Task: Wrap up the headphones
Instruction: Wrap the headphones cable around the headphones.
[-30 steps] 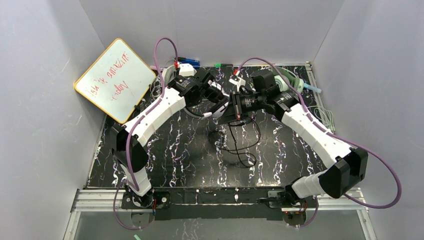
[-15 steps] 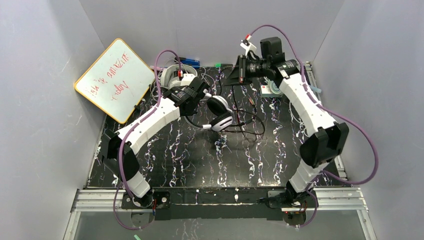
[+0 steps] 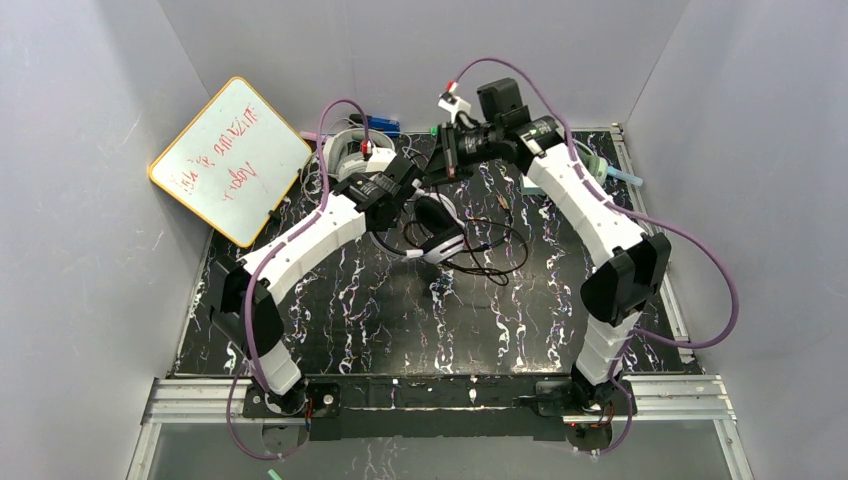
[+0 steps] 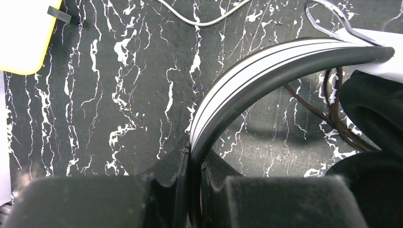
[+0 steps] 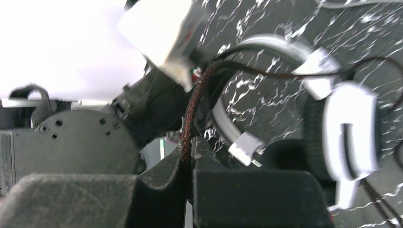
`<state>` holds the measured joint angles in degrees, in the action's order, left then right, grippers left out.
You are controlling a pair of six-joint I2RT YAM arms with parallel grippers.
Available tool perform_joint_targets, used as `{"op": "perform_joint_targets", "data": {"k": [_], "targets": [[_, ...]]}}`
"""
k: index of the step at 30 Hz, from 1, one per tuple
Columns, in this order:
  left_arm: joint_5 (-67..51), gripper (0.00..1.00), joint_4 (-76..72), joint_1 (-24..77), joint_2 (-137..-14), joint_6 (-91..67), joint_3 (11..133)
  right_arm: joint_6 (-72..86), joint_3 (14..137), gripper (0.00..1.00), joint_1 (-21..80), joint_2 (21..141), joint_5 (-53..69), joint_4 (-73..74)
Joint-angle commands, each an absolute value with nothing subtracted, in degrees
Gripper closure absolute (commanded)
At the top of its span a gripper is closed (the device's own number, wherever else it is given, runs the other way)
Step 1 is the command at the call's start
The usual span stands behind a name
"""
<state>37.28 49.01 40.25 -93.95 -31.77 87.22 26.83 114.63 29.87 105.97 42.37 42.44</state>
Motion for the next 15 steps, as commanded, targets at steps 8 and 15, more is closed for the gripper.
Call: {"op": "perform_joint_targets", "data": {"k": [8, 15], "targets": [[33.0, 1.0, 51.0, 36.0, -99.2, -41.9, 96.1, 31.7, 103.3, 0.94, 37.6, 93.3, 40.4, 38.1], [29.6, 1.0, 50.0, 32.3, -99.6, -46.3, 98.9, 35.1, 94.3, 0.96, 40.8, 89.6, 40.3, 33.0]]}}
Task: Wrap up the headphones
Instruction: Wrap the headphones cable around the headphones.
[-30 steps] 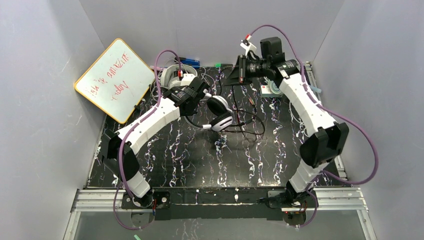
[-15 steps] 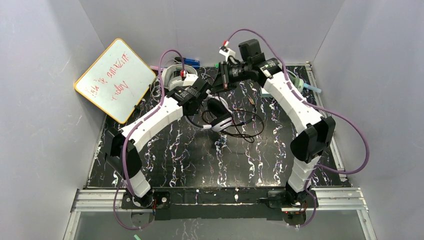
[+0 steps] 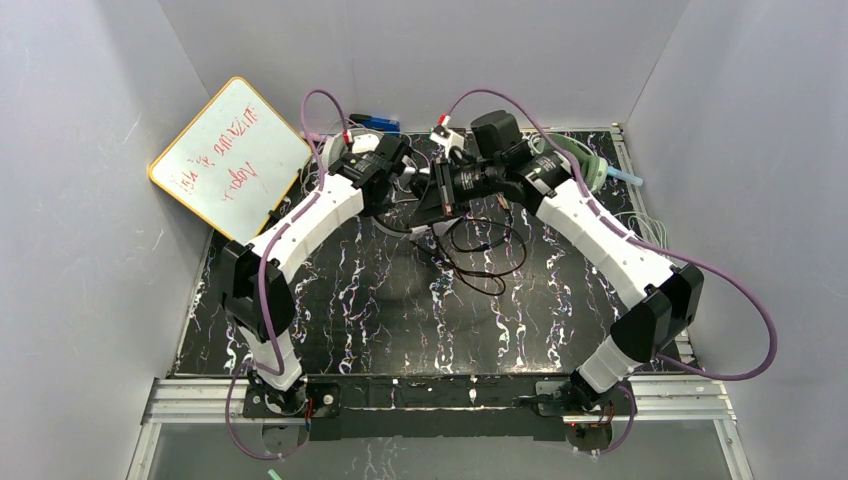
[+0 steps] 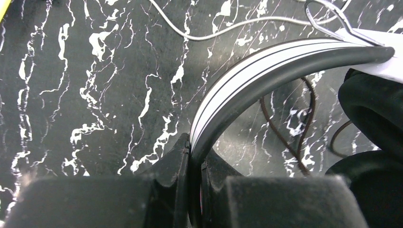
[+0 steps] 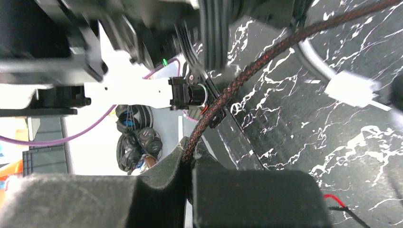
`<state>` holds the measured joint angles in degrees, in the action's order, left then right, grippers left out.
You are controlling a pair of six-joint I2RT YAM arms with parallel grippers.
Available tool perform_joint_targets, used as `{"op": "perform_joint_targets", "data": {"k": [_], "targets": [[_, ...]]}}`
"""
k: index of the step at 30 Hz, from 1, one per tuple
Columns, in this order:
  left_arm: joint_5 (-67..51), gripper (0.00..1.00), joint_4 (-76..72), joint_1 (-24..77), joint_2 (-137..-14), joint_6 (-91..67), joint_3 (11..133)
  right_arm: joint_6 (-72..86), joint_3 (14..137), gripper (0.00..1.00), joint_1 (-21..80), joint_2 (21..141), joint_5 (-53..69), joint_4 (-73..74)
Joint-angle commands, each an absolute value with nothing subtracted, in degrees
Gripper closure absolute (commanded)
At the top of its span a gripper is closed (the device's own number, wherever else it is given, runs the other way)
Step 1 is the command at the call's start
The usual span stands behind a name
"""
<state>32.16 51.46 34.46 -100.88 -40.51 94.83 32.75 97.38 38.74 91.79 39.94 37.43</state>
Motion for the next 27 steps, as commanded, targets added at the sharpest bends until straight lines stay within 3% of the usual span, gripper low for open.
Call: {"op": "perform_joint_targets", "data": {"k": [1, 15, 23, 27], "targets": [[28.8, 1.0, 50.3, 31.6, -99.7, -47.1, 99.3, 35.2, 93.2, 0.96, 41.3, 89.4, 40.1, 32.7], [19.6, 1.0, 50.7, 22.9, -99.0, -46.5, 109.0, 39.3, 66.0, 0.87, 43.0, 77.9, 34.3, 18.7], [14.5, 1.0, 50.9, 22.4, -93.1, -44.4, 108.8, 45.8, 51.1, 0.85, 40.5, 74.2, 33.4, 0.8], [9.9, 1.0, 52.8, 22.1, -90.6, -43.2, 110.3, 43.9, 45.7, 0.77, 40.2, 73.1, 31.1, -7.7]]}}
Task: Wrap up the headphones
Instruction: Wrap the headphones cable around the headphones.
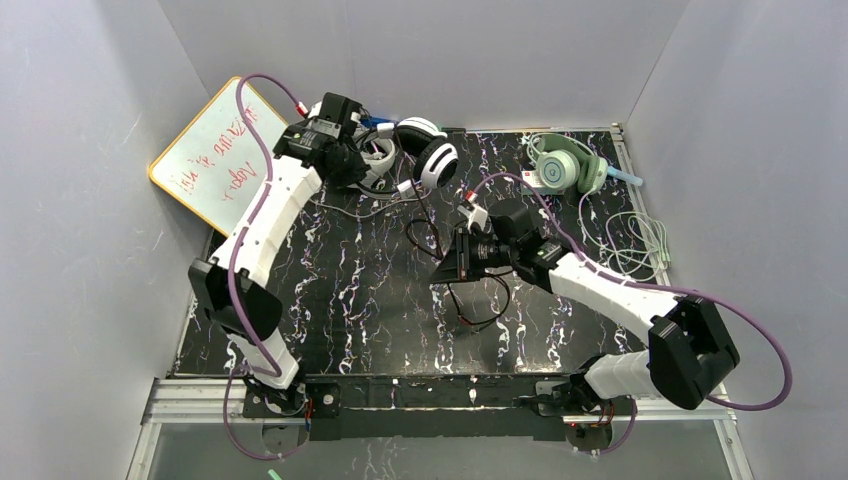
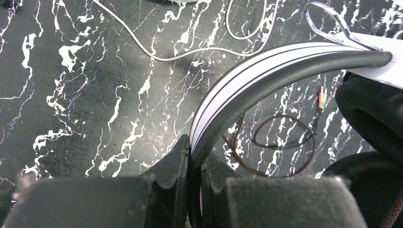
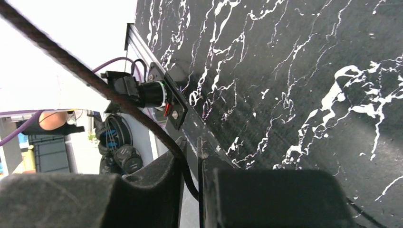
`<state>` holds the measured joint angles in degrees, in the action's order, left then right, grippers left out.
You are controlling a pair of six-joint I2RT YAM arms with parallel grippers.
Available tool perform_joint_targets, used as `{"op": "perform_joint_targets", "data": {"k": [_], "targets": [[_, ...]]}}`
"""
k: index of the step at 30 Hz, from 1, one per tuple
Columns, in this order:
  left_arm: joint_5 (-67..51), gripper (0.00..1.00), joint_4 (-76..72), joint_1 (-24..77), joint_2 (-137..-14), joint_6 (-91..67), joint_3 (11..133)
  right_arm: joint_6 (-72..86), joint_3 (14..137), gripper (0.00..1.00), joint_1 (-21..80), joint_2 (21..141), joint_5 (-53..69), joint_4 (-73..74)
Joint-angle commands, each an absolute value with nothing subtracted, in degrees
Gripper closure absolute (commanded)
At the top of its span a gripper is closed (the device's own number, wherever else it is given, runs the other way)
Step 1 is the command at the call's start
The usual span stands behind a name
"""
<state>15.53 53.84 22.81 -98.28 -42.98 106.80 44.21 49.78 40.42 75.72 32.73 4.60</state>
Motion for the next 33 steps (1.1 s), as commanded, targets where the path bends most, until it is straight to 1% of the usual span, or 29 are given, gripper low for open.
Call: {"op": "perform_joint_targets", "data": {"k": [1, 3, 8, 12, 18, 21, 24, 26, 28, 30, 33], "targets": [[8.4, 1.0, 53.2, 22.1, -90.0, -43.0, 110.6, 43.2, 44.4, 0.75, 40.0, 72.9, 30.8, -10.3], [6.0, 1.0, 54.0, 22.1, -88.7, -42.3, 111.5, 41.5, 42.1, 0.72, 39.3, 72.8, 29.9, -14.5], [0.2, 1.0, 55.9, 22.1, -86.5, -40.6, 113.7, 38.1, 41.0, 0.71, 37.5, 75.2, 31.2, -18.9], [-8.1, 1.0, 51.7, 22.1, -82.6, -40.0, 108.5, 34.7, 40.9, 0.71, 36.2, 78.5, 30.4, -21.1], [-14.5, 1.0, 50.4, 22.1, -80.2, -39.1, 104.1, 34.5, 41.4, 0.71, 31.7, 85.2, 34.4, -28.4], [-15.7, 1.0, 49.2, 22.1, -78.8, -38.0, 102.0, 35.4, 41.4, 0.72, 29.6, 88.4, 35.6, -33.0], [-17.1, 1.0, 49.0, 22.1, -77.9, -36.5, 100.0, 38.1, 42.5, 0.76, 27.0, 92.3, 38.5, -37.2], [-18.8, 1.0, 48.6, 22.1, -77.2, -35.0, 98.0, 40.9, 43.4, 0.85, 25.0, 94.7, 42.4, -40.4], [-20.4, 1.0, 48.3, 22.1, -76.8, -32.8, 95.9, 44.4, 43.9, 0.98, 23.2, 96.7, 45.3, -44.5], [-20.6, 1.0, 48.4, 22.1, -76.3, -30.1, 93.5, 46.6, 45.2, 0.99, 21.5, 98.4, 47.7, -46.3], [-21.0, 1.0, 47.2, 22.2, -74.6, -25.3, 89.5, 47.0, 47.9, 0.99, 19.2, 99.7, 49.9, -44.3]]}}
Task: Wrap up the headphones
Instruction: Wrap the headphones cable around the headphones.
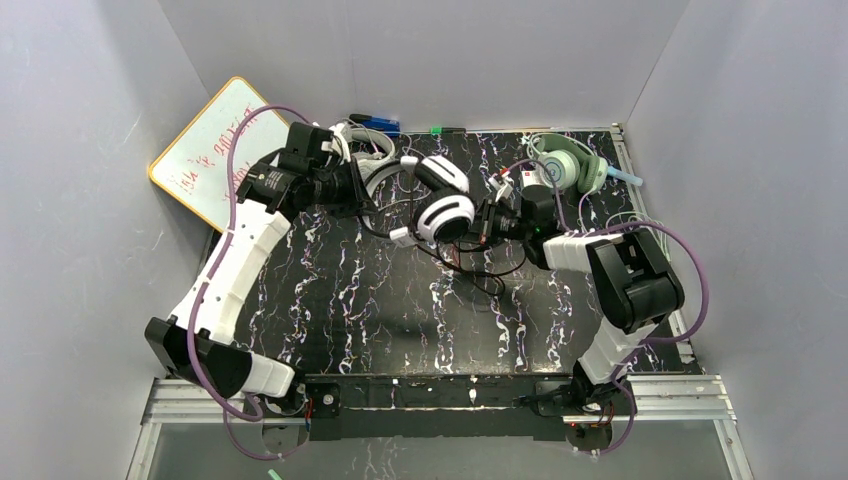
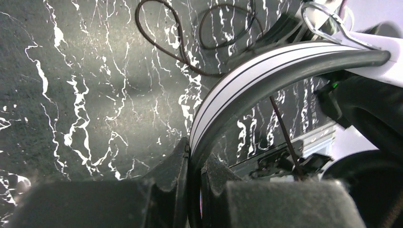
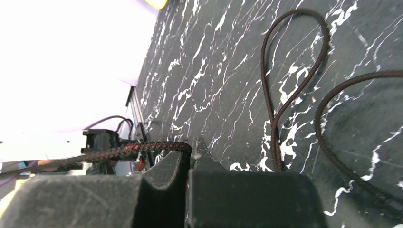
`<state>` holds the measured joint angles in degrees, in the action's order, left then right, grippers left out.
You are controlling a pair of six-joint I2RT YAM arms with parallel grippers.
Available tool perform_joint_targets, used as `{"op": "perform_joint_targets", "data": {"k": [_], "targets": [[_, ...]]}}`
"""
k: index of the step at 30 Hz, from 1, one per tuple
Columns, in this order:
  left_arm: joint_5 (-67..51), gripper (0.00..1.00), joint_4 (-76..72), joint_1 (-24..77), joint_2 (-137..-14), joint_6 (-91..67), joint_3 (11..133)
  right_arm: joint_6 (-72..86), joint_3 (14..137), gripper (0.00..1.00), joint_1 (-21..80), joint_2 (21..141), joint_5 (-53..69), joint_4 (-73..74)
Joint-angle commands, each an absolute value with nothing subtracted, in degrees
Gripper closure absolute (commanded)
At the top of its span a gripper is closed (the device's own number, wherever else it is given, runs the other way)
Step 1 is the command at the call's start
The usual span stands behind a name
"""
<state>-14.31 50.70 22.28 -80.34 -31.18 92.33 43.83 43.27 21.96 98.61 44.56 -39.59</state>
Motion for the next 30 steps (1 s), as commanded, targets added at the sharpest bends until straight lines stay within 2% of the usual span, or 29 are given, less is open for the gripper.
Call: {"op": "perform_joint_targets", "data": {"k": [1, 6, 11, 17, 21, 26, 30], "targets": [[-21.0, 1.0, 46.4, 22.3, -74.0, -24.0, 88.2, 46.4, 48.8, 0.99, 18.7, 99.8, 50.2, -42.7], [-12.0, 1.0, 45.2, 24.8, -71.0, -15.5, 81.8, 37.1, 56.0, 0.99, 18.3, 97.5, 49.9, -25.0], [1.0, 1.0, 39.2, 30.5, -66.1, -7.8, 75.4, 32.4, 60.7, 0.99, 18.3, 94.8, 51.2, -14.4], [-2.8, 1.0, 30.7, 34.7, -58.8, 7.6, 67.6, 28.8, 69.0, 0.99, 18.3, 94.5, 55.3, -2.0], [4.1, 1.0, 30.8, 34.9, -59.5, 13.7, 67.7, 27.4, 73.8, 0.98, 18.5, 94.3, 58.8, 6.7], [11.0, 1.0, 29.7, 35.3, -62.7, 19.3, 67.6, 34.0, 73.3, 0.94, 19.7, 91.8, 66.7, 4.1], [18.7, 1.0, 24.9, 36.1, -64.3, 21.1, 66.4, 48.6, 67.7, 0.93, 20.0, 88.5, 72.9, -12.2]]}}
